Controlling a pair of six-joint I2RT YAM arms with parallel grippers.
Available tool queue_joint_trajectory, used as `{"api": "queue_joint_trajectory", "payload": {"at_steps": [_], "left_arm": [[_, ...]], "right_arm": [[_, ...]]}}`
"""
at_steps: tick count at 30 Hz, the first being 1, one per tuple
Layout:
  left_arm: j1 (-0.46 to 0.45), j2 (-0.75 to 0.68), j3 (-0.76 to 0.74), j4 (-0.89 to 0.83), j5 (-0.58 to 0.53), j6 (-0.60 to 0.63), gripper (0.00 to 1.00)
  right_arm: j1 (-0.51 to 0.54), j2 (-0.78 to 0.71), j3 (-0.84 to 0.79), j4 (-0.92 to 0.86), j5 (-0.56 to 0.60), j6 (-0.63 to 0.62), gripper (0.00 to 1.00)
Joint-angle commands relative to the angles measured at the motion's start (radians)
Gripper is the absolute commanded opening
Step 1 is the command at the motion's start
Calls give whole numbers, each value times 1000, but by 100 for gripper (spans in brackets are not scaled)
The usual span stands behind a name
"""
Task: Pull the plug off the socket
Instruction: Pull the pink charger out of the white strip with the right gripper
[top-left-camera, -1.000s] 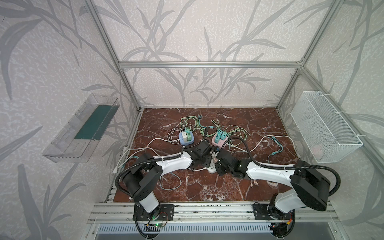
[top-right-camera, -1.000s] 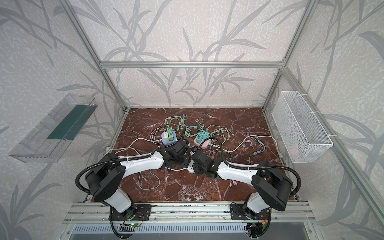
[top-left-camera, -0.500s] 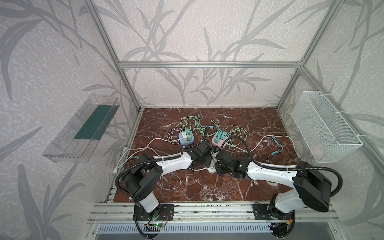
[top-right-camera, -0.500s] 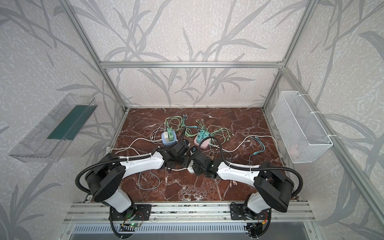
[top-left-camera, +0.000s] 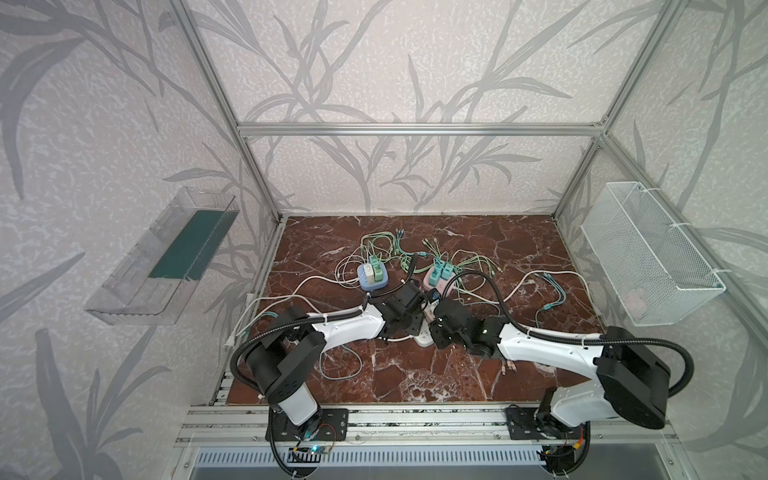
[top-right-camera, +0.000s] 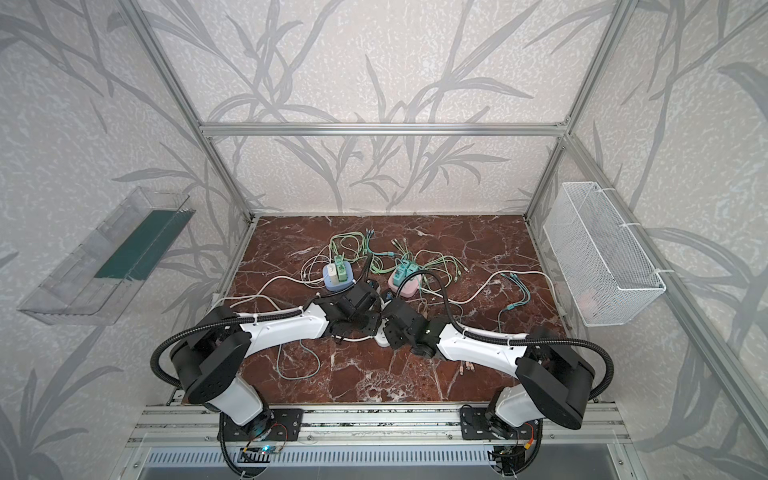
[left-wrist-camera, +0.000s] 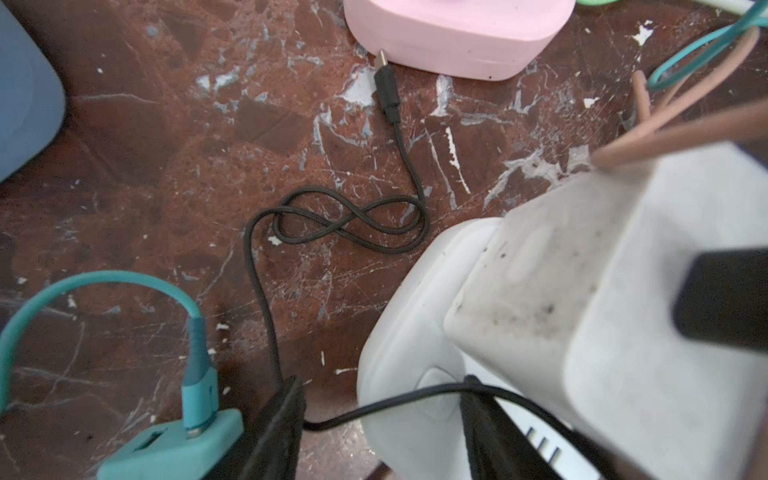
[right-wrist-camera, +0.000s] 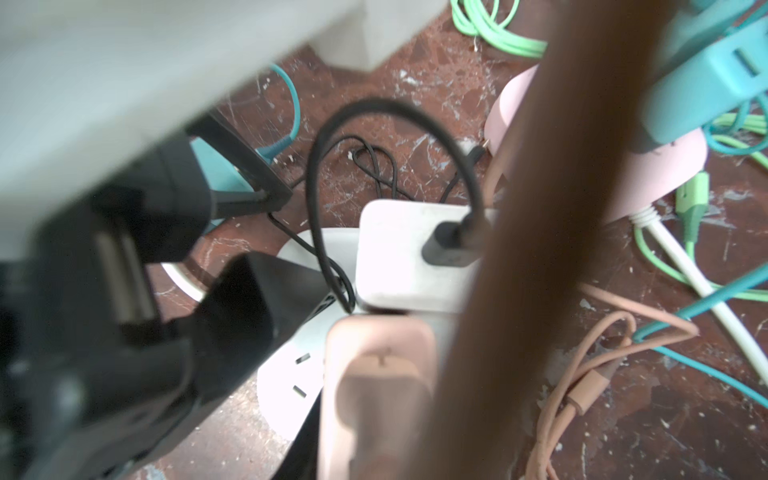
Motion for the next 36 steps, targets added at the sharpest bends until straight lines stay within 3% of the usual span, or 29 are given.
{"api": "queue_joint_trajectory", "payload": {"at_steps": [1,10,16,27,36], "left_arm": [[-3,25,-46,-122,-39,9,60],[-3,5,-47,-107,-43,10,60],[-5,-8,-50,-89,-45,13,60],[-14,-46,-69,-61,-60,16,60],[-21,-81,-83,-40,-71,26,60]], "right_arm": [[-26,-58,-28,18,-40,9,8],[-135,-180,-148,36,-221,91,9],[-142,-259,-210,31,-318,111,10],[-143,-384,-339,-32,-353,238,11],[-152,-387,-401,-11,-403,305,13]]}}
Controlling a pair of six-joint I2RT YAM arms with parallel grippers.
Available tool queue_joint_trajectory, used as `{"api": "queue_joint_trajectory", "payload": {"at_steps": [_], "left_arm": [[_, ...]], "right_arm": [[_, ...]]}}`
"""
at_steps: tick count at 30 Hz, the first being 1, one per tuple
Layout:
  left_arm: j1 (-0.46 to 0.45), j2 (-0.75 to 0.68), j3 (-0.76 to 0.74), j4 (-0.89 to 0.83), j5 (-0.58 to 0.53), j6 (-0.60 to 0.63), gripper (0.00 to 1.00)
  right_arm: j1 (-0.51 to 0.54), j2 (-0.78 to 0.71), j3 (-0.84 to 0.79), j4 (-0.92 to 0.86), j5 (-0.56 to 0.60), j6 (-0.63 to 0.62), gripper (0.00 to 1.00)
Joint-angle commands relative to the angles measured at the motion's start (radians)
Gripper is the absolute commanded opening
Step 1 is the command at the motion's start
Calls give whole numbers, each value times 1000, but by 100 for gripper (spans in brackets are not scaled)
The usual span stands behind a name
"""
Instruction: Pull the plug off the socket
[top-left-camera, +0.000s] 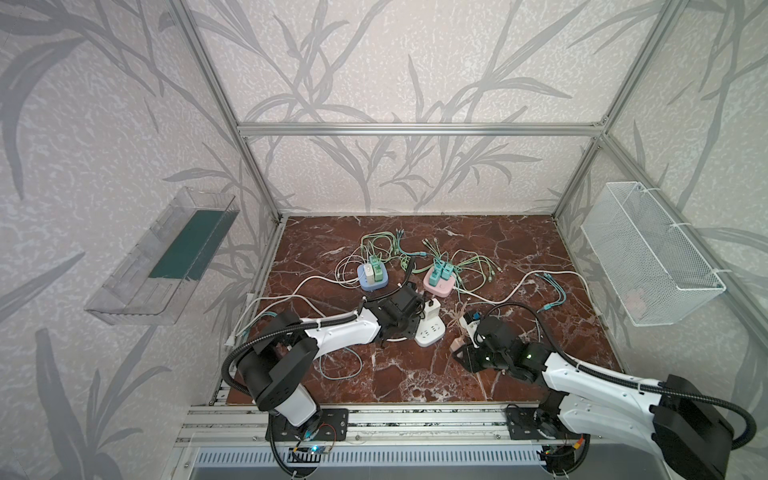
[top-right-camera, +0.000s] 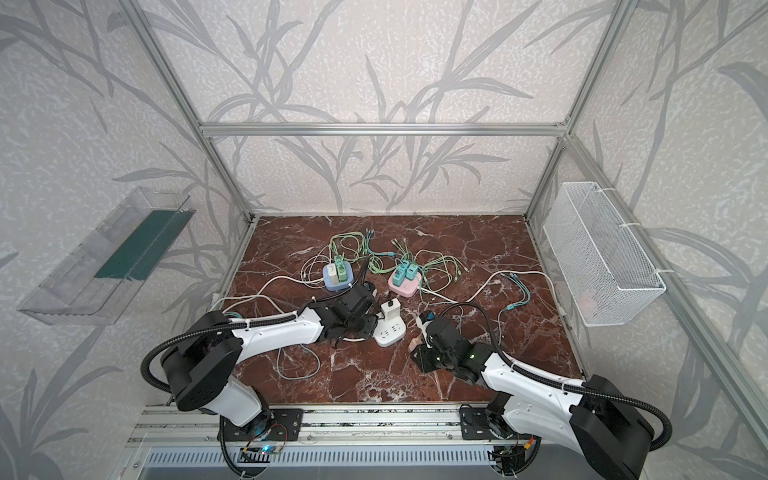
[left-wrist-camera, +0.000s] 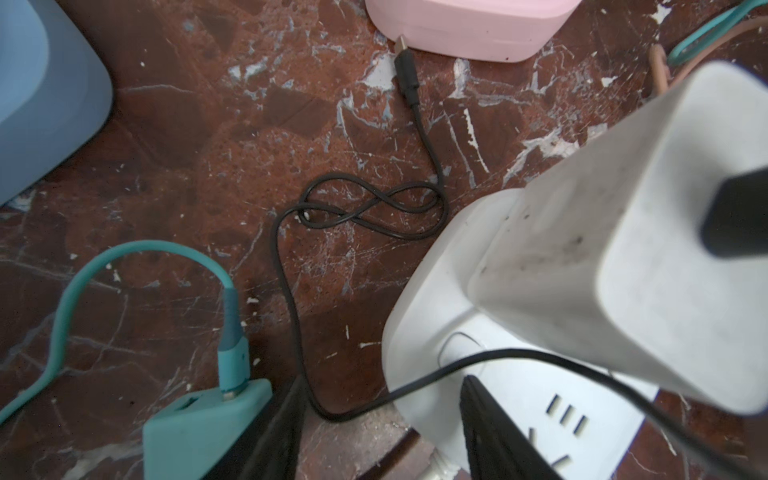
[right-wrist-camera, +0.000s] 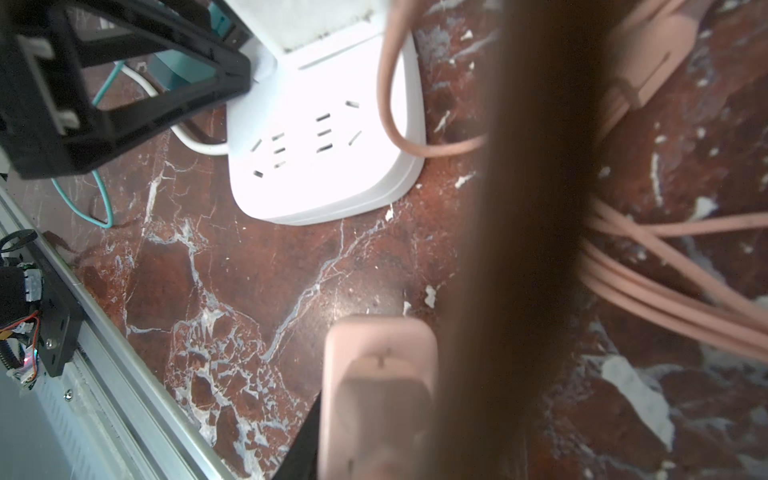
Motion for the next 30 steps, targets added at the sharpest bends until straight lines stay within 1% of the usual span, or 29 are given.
{"api": "queue_joint_trajectory", "payload": {"at_steps": [1,5,8,12,15,19,22,30], "left_arm": [[-10,-27,-29,-45,-33,13,60],[-12,-50,-49,-26,-42,12,60],[-13,-71,-61,-13,-50,14,60],[-16,-87,-63,-13,-60,18,61],[-16,-95,-65,-6,-64,21,61],[-16,-100,-64,-3,-67,23,61],[-18,-102,-62,-2,-66,26,61],[-19,-113,-65,-3,-76,29,61]], "right_arm": [[-6,-5,-6,0,-20,40,13],[-14,-3,-18,3,-17,54,15],[-24,4,-19,1,-23,54,19],[-46,14,-19,-19,-20,53,27],[-58,13,-18,-33,-19,53,36],[-67,7,-12,-58,-5,53,45],[-77,2,-2,-91,12,54,50],[-85,-46,28,-175,90,51,56]]}}
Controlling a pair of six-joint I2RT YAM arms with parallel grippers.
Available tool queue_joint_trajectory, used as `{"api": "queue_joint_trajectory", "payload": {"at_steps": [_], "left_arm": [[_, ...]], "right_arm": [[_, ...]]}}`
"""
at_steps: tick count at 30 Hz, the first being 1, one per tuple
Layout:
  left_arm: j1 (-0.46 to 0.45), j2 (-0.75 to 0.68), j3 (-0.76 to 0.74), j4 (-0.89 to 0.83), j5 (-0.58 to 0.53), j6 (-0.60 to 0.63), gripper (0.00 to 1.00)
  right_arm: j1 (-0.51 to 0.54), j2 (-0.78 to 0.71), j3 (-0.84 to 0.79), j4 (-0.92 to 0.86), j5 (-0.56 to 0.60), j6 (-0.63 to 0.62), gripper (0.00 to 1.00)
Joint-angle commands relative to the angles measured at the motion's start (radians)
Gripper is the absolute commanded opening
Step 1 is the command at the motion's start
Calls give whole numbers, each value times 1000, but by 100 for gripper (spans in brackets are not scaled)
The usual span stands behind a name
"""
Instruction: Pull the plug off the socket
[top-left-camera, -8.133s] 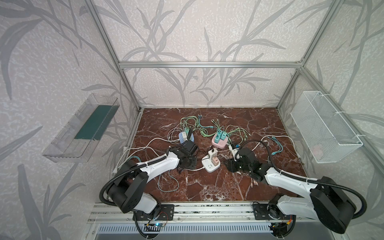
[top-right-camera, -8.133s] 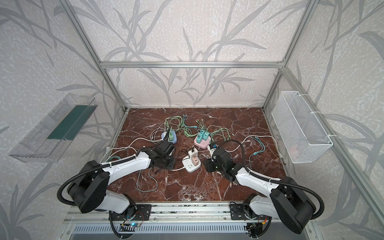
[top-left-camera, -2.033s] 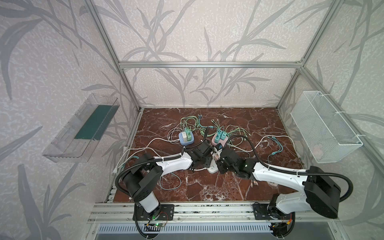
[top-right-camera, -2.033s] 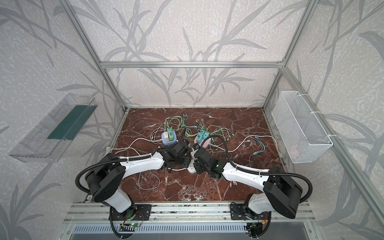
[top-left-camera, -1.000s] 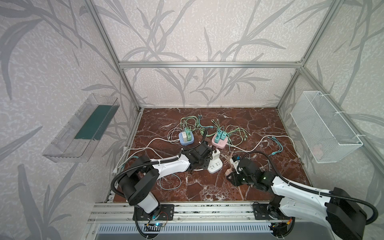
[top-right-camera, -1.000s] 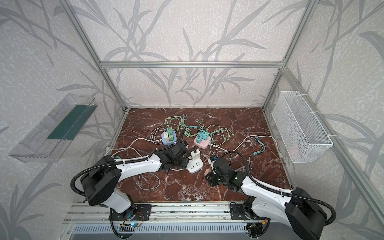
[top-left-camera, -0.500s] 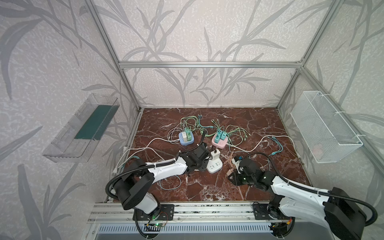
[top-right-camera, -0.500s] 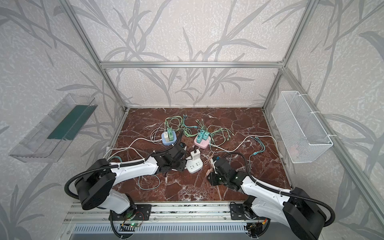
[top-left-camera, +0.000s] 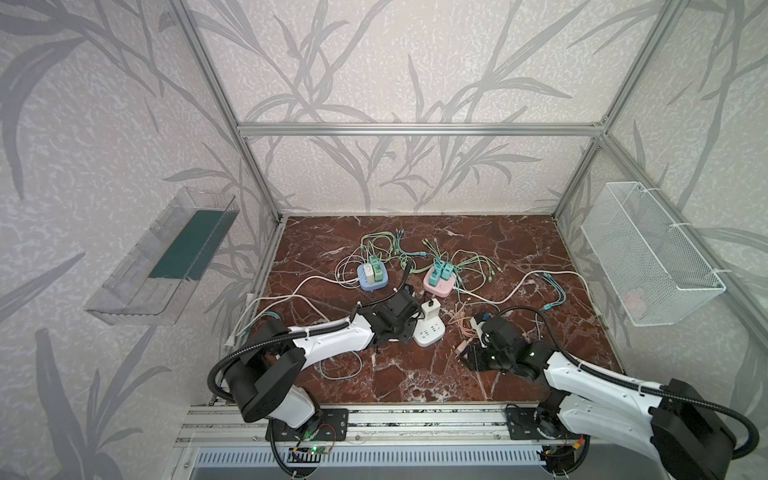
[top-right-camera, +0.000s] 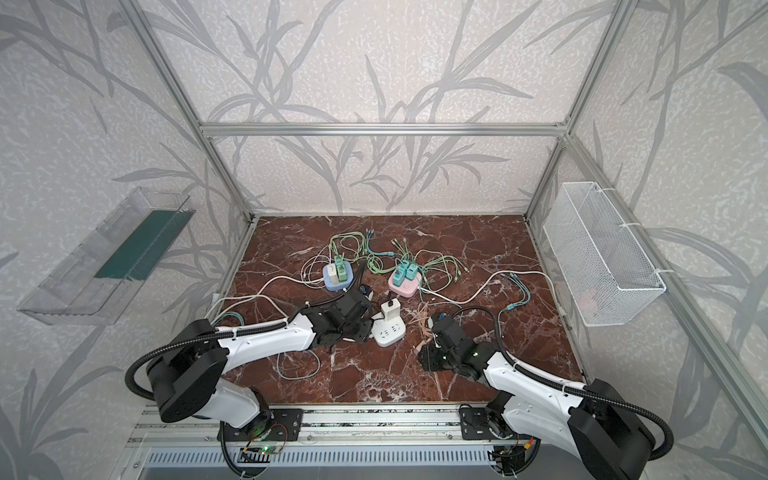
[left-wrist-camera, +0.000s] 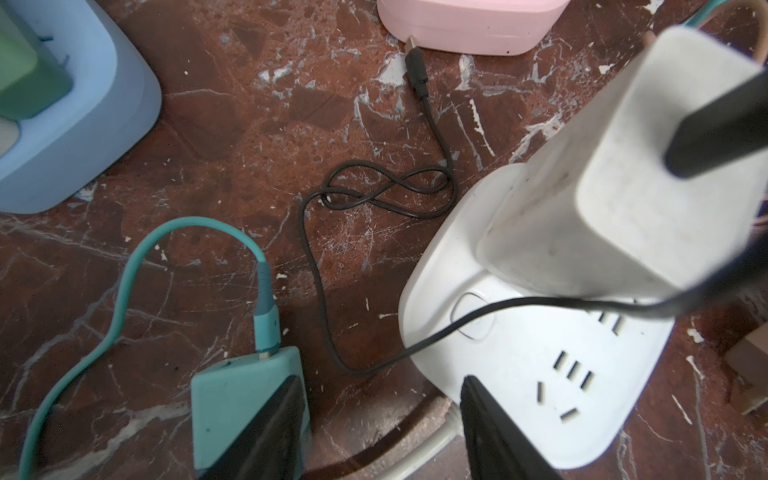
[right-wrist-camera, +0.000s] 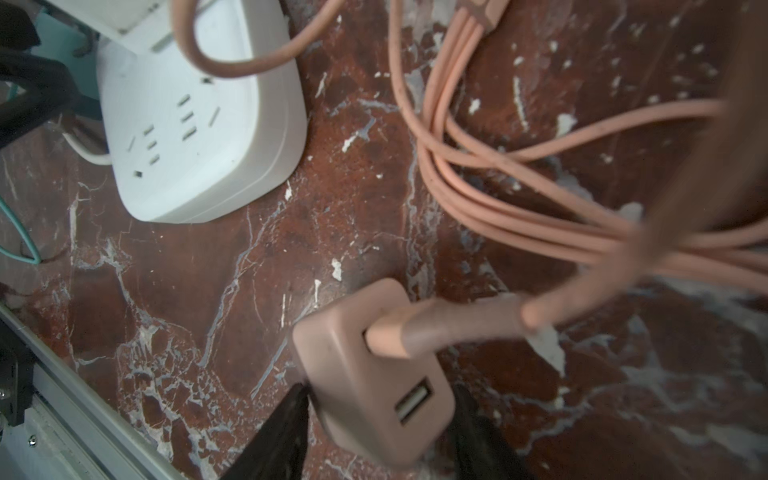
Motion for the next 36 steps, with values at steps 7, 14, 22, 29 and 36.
{"api": "queue_joint_trajectory", "payload": {"at_steps": [7,14,22,29,36], "left_arm": [[-4,-55,-19,1,-46,11,61],[-5,-89,-48,18,-59,8,62],[-6,-105,-58,32,-65,8,63],[-7,-113,-71,52,-63,5,64],[-8,-131,-89,69,-64,4,65]], "right_arm": [[-8,-63,61,-80,61,-52,60],[-8,-126,85,-102,97,-81,76],[-8,-167,132,-166,149,-114,84],[-8,-181,140,-127,164,-143,85],[10,-73,171,-41,149,-188,83]]}}
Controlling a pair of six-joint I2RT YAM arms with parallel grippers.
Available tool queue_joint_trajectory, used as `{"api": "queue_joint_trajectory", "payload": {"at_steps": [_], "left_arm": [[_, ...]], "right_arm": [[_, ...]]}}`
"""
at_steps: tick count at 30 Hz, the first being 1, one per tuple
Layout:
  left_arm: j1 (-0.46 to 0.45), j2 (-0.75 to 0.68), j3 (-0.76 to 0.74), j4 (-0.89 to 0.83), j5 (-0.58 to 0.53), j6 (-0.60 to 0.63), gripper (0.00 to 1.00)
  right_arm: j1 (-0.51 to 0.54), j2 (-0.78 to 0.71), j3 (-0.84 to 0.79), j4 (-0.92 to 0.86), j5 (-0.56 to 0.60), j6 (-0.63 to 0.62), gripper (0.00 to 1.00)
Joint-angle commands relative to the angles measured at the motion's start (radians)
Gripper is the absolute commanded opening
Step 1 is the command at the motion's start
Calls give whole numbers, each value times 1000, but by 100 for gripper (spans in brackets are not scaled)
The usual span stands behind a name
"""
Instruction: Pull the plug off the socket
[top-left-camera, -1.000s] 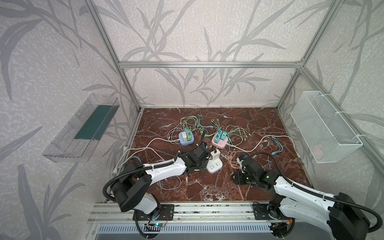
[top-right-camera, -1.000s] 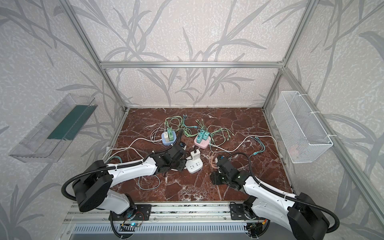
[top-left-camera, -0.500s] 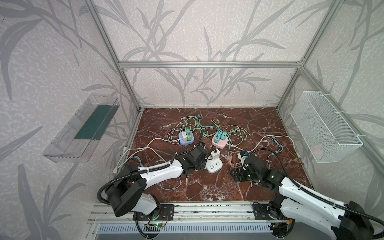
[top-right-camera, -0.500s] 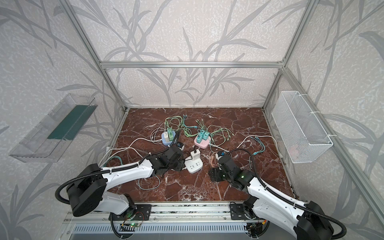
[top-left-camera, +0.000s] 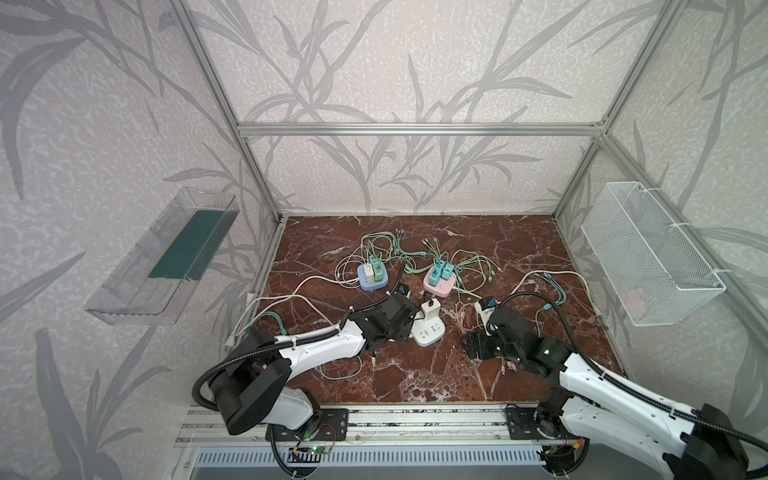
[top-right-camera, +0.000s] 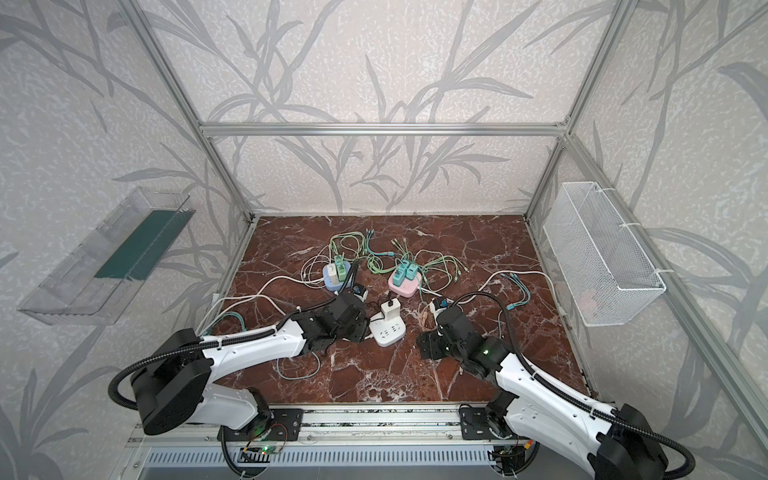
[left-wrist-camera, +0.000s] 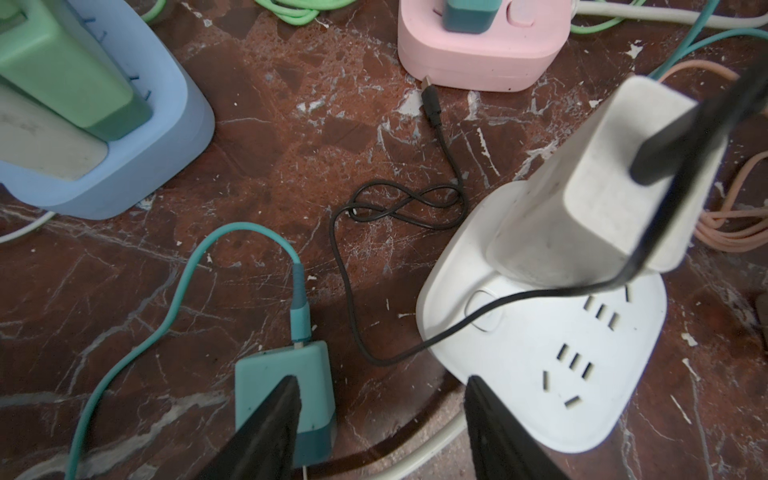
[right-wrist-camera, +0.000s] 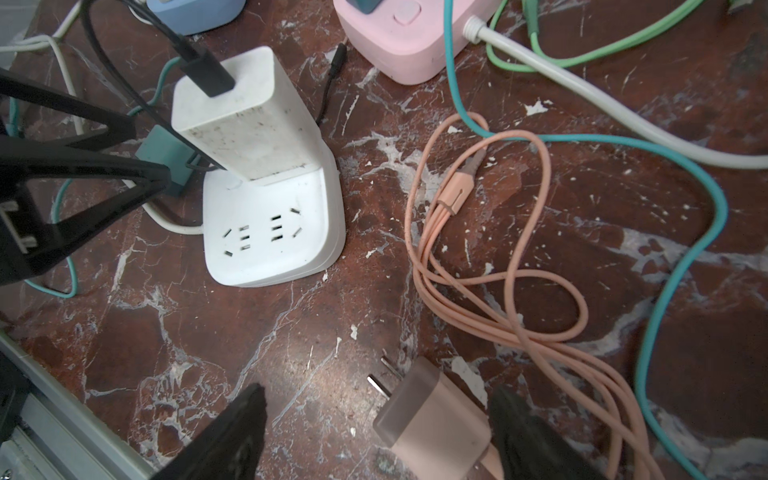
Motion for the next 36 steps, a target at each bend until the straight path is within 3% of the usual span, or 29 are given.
{"api": "queue_joint_trajectory", "payload": {"at_steps": [1,18,36], "left_arm": [[-7,-38,-22,18,-19,-6,65],[-10,-42,-46,21,10,-8,65],[-20,-37,-63,46,67,3,65]], "right_arm": [[11,45,50,65,13,-40,83],[108,348,166,314,37,-110,85],[121,556,279,366,111,-92,91]]}}
